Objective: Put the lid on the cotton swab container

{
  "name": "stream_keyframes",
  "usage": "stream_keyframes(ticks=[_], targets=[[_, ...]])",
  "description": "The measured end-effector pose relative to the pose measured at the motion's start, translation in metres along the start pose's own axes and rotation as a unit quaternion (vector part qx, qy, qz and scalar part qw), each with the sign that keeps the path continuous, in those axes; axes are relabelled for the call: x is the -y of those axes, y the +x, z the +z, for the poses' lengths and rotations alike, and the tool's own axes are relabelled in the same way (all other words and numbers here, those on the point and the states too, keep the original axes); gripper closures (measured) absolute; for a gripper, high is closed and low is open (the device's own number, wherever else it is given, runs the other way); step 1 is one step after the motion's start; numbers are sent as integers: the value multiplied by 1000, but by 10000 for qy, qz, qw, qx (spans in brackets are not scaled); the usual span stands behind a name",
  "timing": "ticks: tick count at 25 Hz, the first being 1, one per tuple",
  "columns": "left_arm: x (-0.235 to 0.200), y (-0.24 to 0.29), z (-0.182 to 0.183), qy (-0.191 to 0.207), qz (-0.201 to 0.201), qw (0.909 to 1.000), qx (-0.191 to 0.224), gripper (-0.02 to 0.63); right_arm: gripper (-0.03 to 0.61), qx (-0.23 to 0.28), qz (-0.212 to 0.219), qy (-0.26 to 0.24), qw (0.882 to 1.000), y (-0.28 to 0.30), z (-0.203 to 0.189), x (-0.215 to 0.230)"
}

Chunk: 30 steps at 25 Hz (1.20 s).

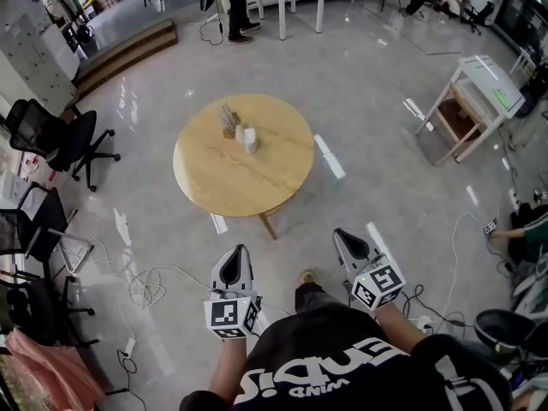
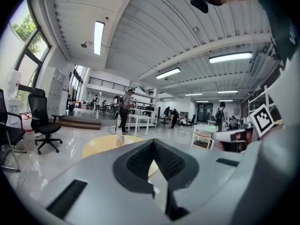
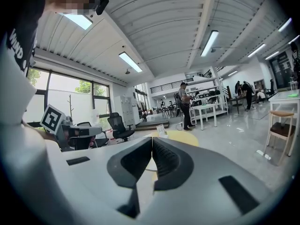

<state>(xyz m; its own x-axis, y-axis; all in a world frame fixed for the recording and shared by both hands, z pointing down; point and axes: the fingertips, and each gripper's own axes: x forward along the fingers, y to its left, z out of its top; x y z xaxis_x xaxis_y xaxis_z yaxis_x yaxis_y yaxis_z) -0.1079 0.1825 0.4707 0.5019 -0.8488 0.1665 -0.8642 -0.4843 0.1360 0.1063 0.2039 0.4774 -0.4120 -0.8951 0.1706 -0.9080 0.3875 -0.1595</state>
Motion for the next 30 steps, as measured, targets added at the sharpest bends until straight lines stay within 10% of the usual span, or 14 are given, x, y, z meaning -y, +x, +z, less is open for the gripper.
stream_keyframes(ticks=[30], targets=[[-51, 150, 37, -42, 494, 9987, 122, 604, 575, -182, 668, -144, 9975, 159, 37, 94]])
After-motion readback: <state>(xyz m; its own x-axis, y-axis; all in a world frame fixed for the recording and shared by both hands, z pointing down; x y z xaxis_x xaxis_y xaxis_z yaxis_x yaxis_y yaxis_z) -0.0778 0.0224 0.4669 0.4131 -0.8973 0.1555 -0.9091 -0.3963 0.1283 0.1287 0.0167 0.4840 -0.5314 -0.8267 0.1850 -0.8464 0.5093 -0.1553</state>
